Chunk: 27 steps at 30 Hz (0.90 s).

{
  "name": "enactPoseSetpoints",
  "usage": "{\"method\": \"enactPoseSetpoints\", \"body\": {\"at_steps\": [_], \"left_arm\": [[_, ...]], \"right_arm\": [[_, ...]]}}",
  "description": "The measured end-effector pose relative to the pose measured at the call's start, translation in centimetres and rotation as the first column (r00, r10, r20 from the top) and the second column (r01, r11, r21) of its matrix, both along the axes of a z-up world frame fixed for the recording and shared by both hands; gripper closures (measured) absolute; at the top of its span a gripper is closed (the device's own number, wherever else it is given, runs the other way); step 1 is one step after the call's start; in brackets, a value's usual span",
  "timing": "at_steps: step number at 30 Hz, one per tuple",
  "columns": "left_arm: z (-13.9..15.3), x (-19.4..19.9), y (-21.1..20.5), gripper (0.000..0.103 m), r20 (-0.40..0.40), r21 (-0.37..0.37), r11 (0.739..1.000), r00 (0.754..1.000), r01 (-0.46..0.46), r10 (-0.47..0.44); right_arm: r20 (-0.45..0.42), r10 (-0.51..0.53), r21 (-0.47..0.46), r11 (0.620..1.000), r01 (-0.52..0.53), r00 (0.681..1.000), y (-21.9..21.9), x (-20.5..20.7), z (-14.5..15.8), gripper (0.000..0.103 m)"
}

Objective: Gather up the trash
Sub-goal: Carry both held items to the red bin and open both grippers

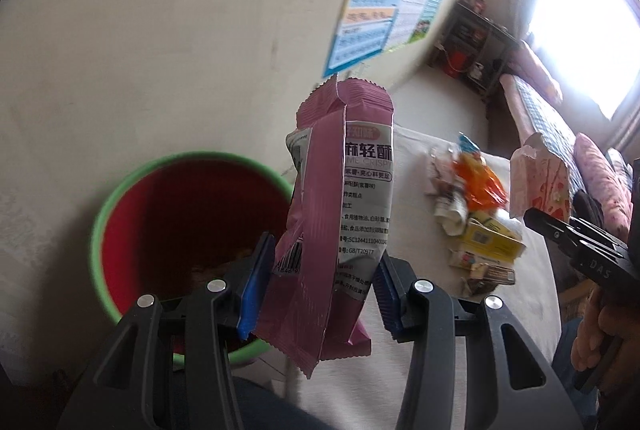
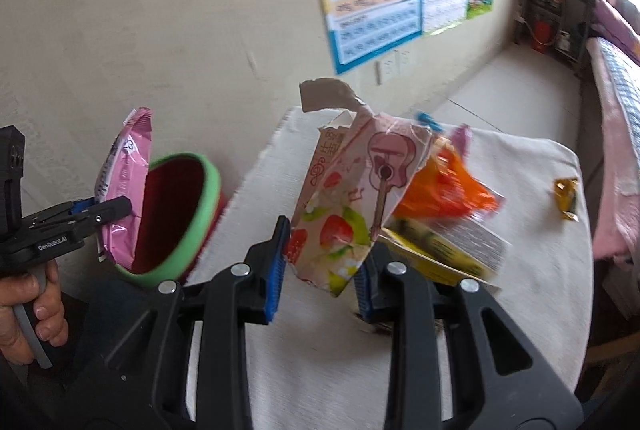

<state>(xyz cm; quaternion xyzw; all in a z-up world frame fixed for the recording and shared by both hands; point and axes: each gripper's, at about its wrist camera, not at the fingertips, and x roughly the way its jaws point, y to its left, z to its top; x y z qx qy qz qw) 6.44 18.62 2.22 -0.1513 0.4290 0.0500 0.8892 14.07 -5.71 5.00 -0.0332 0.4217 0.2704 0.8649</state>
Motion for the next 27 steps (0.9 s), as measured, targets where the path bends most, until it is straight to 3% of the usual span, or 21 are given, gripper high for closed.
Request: {"method": "enactPoseSetpoints", "body": {"at_steps": [8, 17, 27], "left_arm": [[-0.5, -1.6, 4.5, 0.058, -0.005, -0.001, 0.997, 0.997, -0.083, 0.083], [-1.5, -3.8, 7.8, 0.058, -0.015, -0.013, 0.989, 0.989, -0.150, 0.150], [-2.3, -4.8, 10.8, 0.058, -0.025, -0.030, 0.980, 0.981, -0.195, 0.195]], "right_arm": [[0.004, 0.118, 0.001, 0.993, -0.118, 0.993, 6.8, -0.4, 0.4, 0.074], [-0.011, 0.264, -0.035, 0.964, -0.264, 0.965, 14.9, -1.8, -1.3, 0.074], [-0.068, 0.316, -0.026, 0.948, -0.319, 0.946, 19.0, -1.8, -2.8, 0.074]]}}
